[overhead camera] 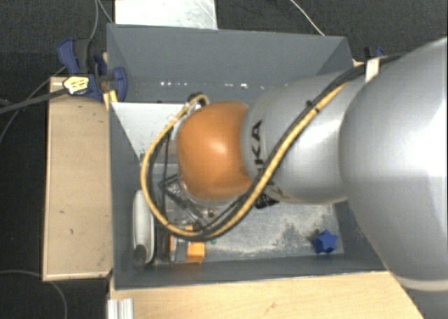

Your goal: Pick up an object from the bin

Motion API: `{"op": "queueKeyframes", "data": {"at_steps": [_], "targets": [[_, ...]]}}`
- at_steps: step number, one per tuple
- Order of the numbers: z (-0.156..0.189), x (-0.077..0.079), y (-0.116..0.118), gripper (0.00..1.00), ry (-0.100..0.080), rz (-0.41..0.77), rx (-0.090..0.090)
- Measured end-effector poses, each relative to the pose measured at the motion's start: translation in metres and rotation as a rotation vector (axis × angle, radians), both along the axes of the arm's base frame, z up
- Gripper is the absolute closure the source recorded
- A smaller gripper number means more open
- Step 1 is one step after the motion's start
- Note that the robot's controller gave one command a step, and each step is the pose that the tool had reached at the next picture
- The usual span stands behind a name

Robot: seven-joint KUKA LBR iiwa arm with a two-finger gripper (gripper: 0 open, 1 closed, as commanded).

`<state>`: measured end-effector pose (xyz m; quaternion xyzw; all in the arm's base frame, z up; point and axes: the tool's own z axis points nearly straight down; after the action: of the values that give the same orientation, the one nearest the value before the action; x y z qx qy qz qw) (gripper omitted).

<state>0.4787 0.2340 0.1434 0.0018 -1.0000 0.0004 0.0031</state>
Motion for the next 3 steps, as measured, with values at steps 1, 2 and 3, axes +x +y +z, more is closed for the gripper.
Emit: {"op": "queueKeyframes", "data": {"at_steps": [1, 2, 3], "targets": [[0.004, 0.002, -0.001, 0.0, -0.007, -0.007, 0.002], [-0.047, 0.004, -0.03, 0.0, -0.008, -0.071, 0.005], [-0.005, -0.002, -0.041, 0.0, -0.01, 0.078, 0.003]]}}
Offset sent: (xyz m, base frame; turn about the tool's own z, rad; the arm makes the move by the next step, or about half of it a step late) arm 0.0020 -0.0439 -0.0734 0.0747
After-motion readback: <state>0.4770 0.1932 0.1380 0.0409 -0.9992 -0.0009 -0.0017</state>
